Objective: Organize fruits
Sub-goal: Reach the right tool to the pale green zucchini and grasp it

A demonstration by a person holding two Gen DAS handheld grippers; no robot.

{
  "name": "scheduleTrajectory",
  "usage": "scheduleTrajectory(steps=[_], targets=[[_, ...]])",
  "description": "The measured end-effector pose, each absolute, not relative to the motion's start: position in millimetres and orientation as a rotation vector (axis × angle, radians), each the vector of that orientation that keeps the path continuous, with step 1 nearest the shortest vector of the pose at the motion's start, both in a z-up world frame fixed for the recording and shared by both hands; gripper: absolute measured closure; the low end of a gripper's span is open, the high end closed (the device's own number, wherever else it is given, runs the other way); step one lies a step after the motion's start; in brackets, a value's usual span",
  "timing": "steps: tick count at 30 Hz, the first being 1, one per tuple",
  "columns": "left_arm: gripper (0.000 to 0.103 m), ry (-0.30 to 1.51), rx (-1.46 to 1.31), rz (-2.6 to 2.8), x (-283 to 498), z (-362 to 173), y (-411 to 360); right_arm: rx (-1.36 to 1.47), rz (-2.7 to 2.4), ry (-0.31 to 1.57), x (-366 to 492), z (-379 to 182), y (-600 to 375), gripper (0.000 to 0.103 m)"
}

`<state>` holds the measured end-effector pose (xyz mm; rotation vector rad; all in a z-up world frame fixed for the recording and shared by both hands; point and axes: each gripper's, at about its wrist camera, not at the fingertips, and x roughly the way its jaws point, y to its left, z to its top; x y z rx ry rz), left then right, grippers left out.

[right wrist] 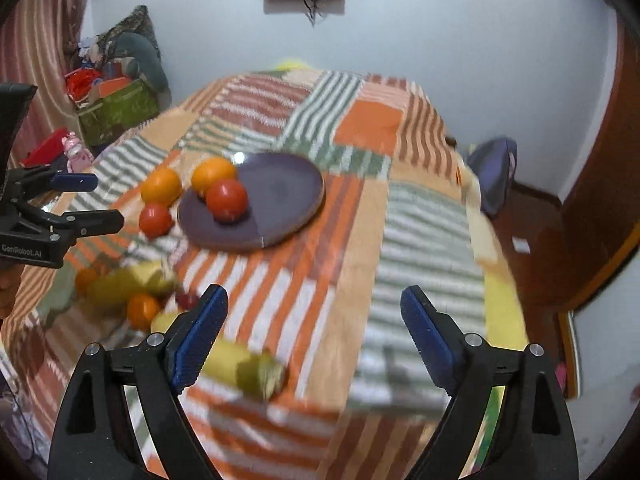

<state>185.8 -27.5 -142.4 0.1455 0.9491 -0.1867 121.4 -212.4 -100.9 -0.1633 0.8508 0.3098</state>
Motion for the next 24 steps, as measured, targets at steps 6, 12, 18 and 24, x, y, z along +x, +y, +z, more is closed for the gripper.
scheduleTrajectory(steps=[6, 12, 18, 24], targets=[[0.013, 1.011, 0.207, -0.176, 180.9, -171.2, -43.6, -0.107, 0.280, 0.926, 107.7, -126.1, -224.4, 0.016], [0.013, 1.048, 0.281, -0.203, 185.6, -187.5, -59.8, -0.094, 0.259, 0.975, 97.2, -145.6, -230.9, 0.016], [0.013, 1.102, 0.299, -0.218, 193.1, -201.8, -68.1, -0.046, 0.279, 1.016, 100.2, -160.4, -232.2, 0.013], [0.013, 1.115, 0.249, -0.239, 196.0, -200.7, -64.5, -0.088, 0.260, 0.998, 107.6, -161.3, -228.0, 0.013]])
